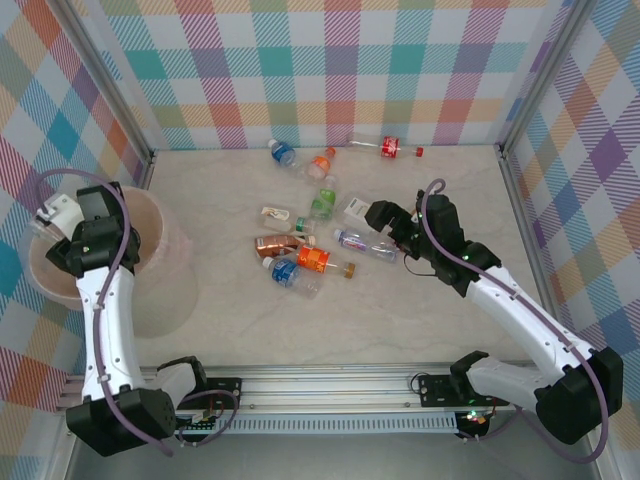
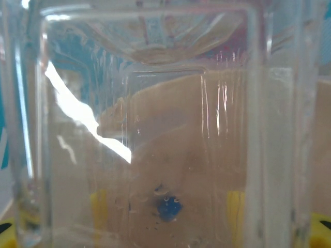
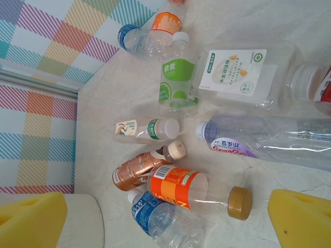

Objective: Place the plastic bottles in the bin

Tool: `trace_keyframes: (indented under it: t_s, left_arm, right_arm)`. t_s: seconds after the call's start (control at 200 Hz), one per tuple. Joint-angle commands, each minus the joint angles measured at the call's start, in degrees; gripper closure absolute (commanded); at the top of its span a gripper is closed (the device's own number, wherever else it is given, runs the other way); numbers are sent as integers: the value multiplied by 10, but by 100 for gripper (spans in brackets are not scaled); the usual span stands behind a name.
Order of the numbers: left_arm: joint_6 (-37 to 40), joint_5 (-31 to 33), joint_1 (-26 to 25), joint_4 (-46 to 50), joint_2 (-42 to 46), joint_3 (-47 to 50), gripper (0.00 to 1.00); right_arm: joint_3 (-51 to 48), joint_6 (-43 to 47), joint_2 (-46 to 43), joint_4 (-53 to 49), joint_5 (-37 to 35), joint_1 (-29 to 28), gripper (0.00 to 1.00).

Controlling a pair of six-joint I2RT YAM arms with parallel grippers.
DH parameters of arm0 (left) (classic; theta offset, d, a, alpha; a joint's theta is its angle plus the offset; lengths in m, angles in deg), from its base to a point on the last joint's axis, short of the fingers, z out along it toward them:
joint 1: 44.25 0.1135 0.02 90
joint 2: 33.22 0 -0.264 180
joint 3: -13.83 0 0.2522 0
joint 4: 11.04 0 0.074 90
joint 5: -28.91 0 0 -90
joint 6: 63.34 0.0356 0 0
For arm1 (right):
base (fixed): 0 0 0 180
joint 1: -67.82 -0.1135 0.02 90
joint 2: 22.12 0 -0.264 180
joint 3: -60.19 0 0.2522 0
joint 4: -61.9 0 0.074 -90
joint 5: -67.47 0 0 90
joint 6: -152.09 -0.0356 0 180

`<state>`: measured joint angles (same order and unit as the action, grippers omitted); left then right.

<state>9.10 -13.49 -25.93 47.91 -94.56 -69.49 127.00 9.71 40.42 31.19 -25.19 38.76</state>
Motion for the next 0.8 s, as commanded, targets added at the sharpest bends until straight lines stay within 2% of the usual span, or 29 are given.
trace_keyframes:
  t_s: [0.0,0.15,0.295,0.395,0.545,0.655,0.795]
  left_arm:
    - [-83,7,24,35,-18,5,40]
    - [-114,7,35,52,-38,3,36]
    - [-140,21,36,67,-34,8,17]
    - [-138,7,36,69,-24,2,9]
    - [-129,-91,36,84,-23,-36,0]
    - [-134,-136,35,105,-17,-68,0]
    - [-123,-249,36,110,0,-108,0]
  right_arm:
    - [18,17,0,-14,6,5,0]
    - [18,28,-9,-37,6,5,0]
    - [10,27,-24,-48,-6,6,0]
    - [6,21,-29,-43,-7,7,0]
    - [2,22,-28,-32,5,10,0]
    - [-16,31,-39,12,25,10,0]
    - [-53,60,-63,96,66,10,0]
